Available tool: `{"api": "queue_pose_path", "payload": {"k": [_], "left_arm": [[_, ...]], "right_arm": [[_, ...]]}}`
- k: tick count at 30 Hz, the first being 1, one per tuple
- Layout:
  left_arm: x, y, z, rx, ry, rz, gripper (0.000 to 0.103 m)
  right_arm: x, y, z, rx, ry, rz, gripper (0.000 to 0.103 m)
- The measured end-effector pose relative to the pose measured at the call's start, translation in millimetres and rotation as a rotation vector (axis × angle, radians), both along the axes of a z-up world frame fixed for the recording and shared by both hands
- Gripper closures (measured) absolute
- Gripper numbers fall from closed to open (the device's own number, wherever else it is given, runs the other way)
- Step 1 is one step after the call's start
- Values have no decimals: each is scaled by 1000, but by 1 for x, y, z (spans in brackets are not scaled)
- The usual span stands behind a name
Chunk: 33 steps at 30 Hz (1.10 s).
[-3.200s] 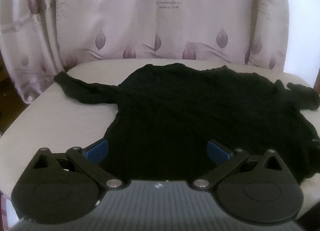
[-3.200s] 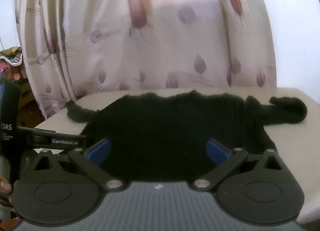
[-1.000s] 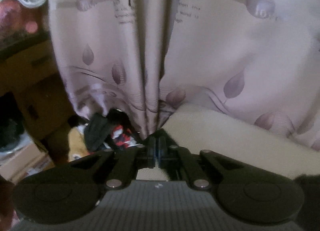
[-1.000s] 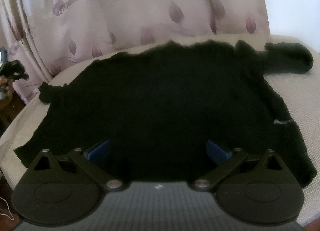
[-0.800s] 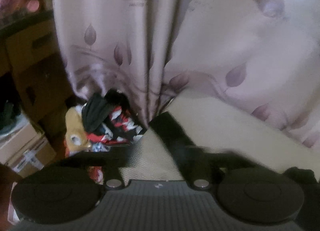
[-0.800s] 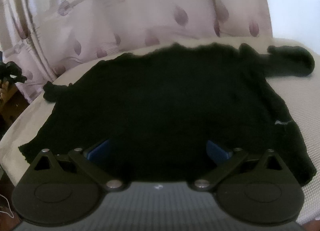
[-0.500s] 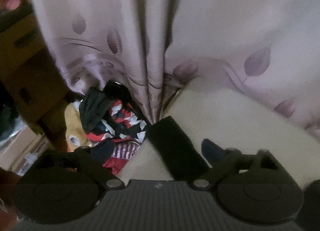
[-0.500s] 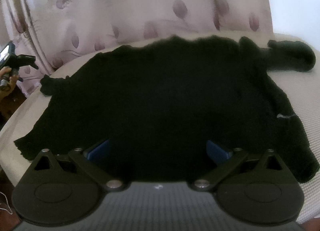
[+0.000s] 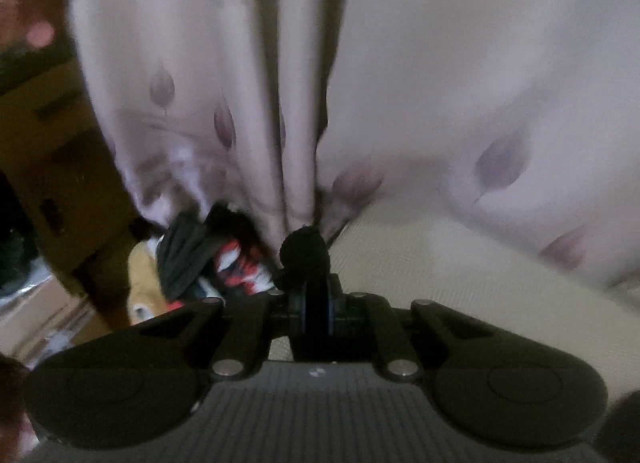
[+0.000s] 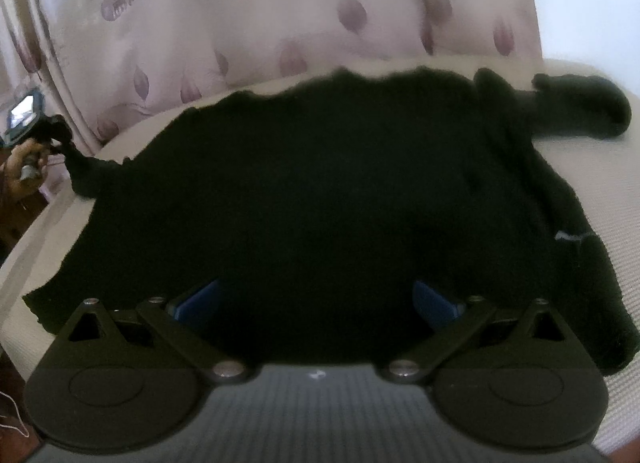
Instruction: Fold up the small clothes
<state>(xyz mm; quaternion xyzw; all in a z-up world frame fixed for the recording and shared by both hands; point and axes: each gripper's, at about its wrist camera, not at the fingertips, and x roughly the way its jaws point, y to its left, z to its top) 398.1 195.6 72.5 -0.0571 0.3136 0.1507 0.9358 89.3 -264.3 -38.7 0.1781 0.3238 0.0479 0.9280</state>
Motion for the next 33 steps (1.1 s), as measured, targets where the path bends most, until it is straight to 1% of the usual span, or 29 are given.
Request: {"api": "queue_pose_path", "payload": {"k": [1, 4, 6, 8, 10, 11, 12, 15, 18, 20, 22, 24, 25, 27, 28, 29, 30, 32, 33], "left_arm": [[-21, 0, 10, -32, -47, -16, 90], [-87, 0, 27, -50, -133, -29, 90], [-125, 7, 31, -71, -166, -20, 90], [-156, 20, 26, -104, -159, 5, 90], [-188, 35, 18, -154, -148, 48, 91], [-205, 42, 15, -186, -146, 53, 91], [-222, 46, 9, -202, -145, 52, 91], [-266, 48, -7, -172, -135, 36, 91], [-305, 56, -26, -143, -111, 66, 92], [-320, 69, -37, -134, -84, 103, 92], [-329, 84, -47, -119, -49, 166, 92], [-339, 100, -51, -114, -25, 227, 96], [-344, 105, -52, -103, -19, 258, 96], [-347, 110, -49, -55, -15, 311, 96], [-350, 110, -44, -53, -27, 314, 97], [-351, 109, -39, -69, -42, 293, 97], [-350, 103, -33, -76, -54, 261, 97], [-345, 79, -21, -63, -78, 195, 95], [-341, 65, -16, -74, -85, 144, 91]], "right_arm": [[-2, 0, 1, -4, -7, 1, 0], [-4, 1, 2, 5, -16, 4, 0], [-8, 2, 2, 26, -27, 12, 0], [-10, 4, 4, 25, -34, 24, 0], [-14, 6, 7, 16, -44, 33, 0], [-16, 6, 8, 16, -50, 33, 0], [-19, 6, 9, 18, -55, 33, 0], [-25, 4, 12, 23, -70, 22, 0], [-30, 2, 13, 19, -71, 15, 0], [-33, 2, 13, 20, -71, 11, 0], [-35, -1, 11, 25, -62, 8, 0], [-38, -4, 10, 32, -59, -3, 0], [-40, -6, 10, 38, -62, -9, 0], [-45, -9, 12, 44, -71, -22, 0], [-47, -11, 12, 44, -76, -28, 0], [-49, -14, 13, 46, -81, -33, 0], [-51, -18, 14, 49, -86, -37, 0], [-54, -30, 17, 59, -103, -57, 0], [-56, -37, 18, 64, -117, -72, 0]]}}
